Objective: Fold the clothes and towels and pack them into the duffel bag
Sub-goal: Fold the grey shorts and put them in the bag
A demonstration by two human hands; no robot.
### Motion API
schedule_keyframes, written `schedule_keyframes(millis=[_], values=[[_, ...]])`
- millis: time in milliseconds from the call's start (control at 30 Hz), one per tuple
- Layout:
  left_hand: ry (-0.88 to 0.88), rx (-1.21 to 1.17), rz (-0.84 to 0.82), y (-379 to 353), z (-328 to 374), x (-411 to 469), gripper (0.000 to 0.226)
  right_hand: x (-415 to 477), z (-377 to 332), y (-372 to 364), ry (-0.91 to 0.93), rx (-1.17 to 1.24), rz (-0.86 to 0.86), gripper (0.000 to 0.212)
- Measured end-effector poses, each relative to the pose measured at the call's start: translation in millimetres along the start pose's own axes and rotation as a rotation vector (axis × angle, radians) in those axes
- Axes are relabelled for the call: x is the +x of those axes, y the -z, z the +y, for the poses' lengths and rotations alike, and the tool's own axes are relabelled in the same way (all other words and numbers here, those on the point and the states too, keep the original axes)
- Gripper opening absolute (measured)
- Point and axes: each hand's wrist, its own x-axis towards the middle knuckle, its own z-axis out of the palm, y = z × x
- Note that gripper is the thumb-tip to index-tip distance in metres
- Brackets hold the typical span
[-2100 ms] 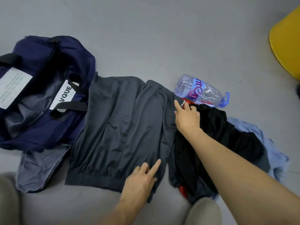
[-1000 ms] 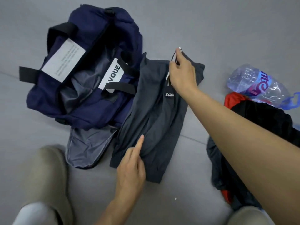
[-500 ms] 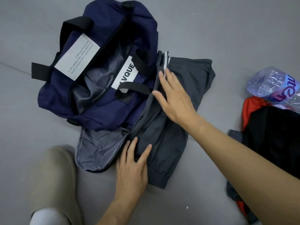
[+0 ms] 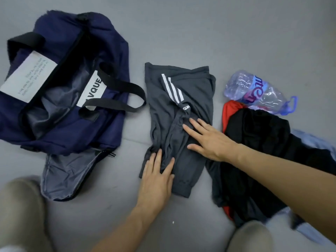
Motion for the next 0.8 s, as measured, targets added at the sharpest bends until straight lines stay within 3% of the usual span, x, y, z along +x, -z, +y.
schedule_keyframes(millis=[100, 200, 333, 567, 733, 800], values=[[0.028, 0.069, -0.033, 18, 0, -1, 0.056, -40, -4, 6, 0.067, -0.025, -0.053, 0.08], [-0.005, 0.109, -0.036, 36, -4, -8, 0.054, -88, -25, 3, 0.097, 0.063, -0.077, 0.091], [0.119, -0.096, 0.055, 52, -3, -16, 0.042, -113, -50, -9, 0.063, 0.189, -0.119, 0.076], [0.41, -0.451, 0.209, 37, -10, -33, 0.042, 14, -18, 66, -0.129, 0.276, 0.214, 0.056], [0.351, -0.464, 0.164, 18, -13, -27, 0.052, 108, -21, 99, -0.27, 0.364, 0.188, 0.051], [0.322, -0.464, 0.199, 18, -17, -22, 0.041, 133, -31, 98, -0.348, 0.341, 0.147, 0.054]])
